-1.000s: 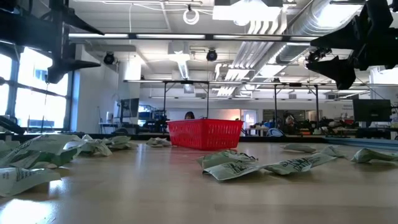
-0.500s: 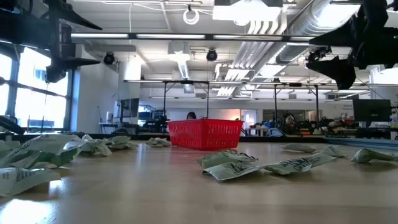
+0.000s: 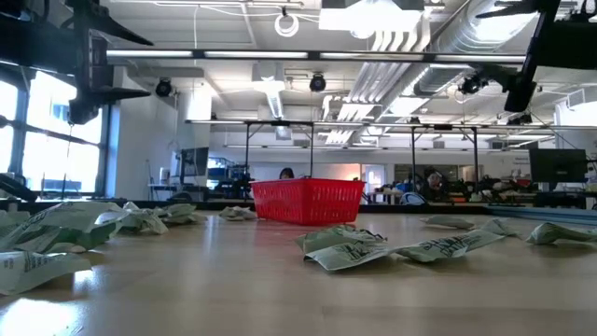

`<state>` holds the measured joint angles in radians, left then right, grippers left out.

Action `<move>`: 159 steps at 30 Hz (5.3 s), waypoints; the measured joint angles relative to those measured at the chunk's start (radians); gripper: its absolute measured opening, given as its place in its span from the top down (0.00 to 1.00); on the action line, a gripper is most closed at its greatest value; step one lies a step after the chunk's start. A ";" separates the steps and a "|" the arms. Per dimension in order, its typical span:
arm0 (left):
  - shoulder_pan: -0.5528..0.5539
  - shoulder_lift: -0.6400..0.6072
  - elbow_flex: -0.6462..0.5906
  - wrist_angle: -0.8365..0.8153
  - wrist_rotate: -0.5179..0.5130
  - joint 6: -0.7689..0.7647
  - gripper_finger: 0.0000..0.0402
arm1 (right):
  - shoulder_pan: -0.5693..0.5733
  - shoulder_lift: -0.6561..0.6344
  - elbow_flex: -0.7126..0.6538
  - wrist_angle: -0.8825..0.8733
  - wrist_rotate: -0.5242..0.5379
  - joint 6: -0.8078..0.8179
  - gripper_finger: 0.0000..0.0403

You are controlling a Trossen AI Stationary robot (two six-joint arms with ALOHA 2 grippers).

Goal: Pick and place Stevia / Truvia into bins
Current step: Put the stevia packet into the red basket

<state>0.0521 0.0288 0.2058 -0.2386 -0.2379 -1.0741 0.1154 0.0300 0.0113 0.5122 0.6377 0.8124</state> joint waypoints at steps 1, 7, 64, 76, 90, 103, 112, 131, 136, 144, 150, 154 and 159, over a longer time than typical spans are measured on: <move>0.000 0.000 0.000 -0.003 0.000 0.018 0.09 | 0.000 0.010 0.000 -0.007 -0.020 0.024 0.23; 0.000 0.000 0.000 -0.011 -0.007 0.108 0.09 | 0.000 0.235 0.118 -0.415 -0.090 0.235 0.23; 0.000 0.000 0.000 -0.034 -0.087 0.100 0.09 | -0.109 1.542 0.625 -0.825 -0.487 -0.676 0.23; 0.000 0.000 0.000 -0.034 -0.086 0.100 0.09 | -0.149 1.544 0.625 -0.858 -0.536 -0.387 0.54; 0.000 0.000 0.000 -0.034 -0.084 0.099 0.09 | -0.183 1.458 0.748 -0.795 -0.668 -0.213 0.97; 0.000 0.000 -0.001 -0.034 -0.087 0.102 0.09 | -0.288 1.648 1.193 -0.841 -0.723 -0.379 0.98; 0.000 0.000 -0.001 -0.044 -0.024 0.052 0.09 | -0.305 1.834 1.434 -1.061 -0.714 -0.463 0.70; 0.000 0.205 -0.002 0.136 -0.026 0.067 0.09 | -0.305 1.823 1.526 -1.417 -0.451 -0.593 0.24; 0.000 0.390 -0.001 0.168 -0.012 -0.030 0.09 | -0.327 1.822 1.472 -1.525 -0.401 -0.600 0.27; 0.001 0.802 0.140 0.197 -0.032 -0.081 0.09 | -0.345 1.735 1.280 -1.550 -0.346 -0.458 0.31; 0.010 1.124 0.390 -0.052 -0.072 0.011 0.09 | -0.366 1.581 1.070 -1.571 -0.300 -0.228 0.31; 0.054 1.320 0.549 -0.193 -0.060 0.122 0.10 | -0.353 1.472 0.959 -1.556 -0.305 -0.117 0.31; 0.113 1.494 0.663 -0.215 0.071 0.236 0.18 | -0.325 1.366 0.876 -1.513 -0.306 -0.007 0.31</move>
<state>0.1649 1.5228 0.8687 -0.4532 -0.1668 -0.8380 -0.2093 1.3957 0.8877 -1.0008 0.3320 0.8051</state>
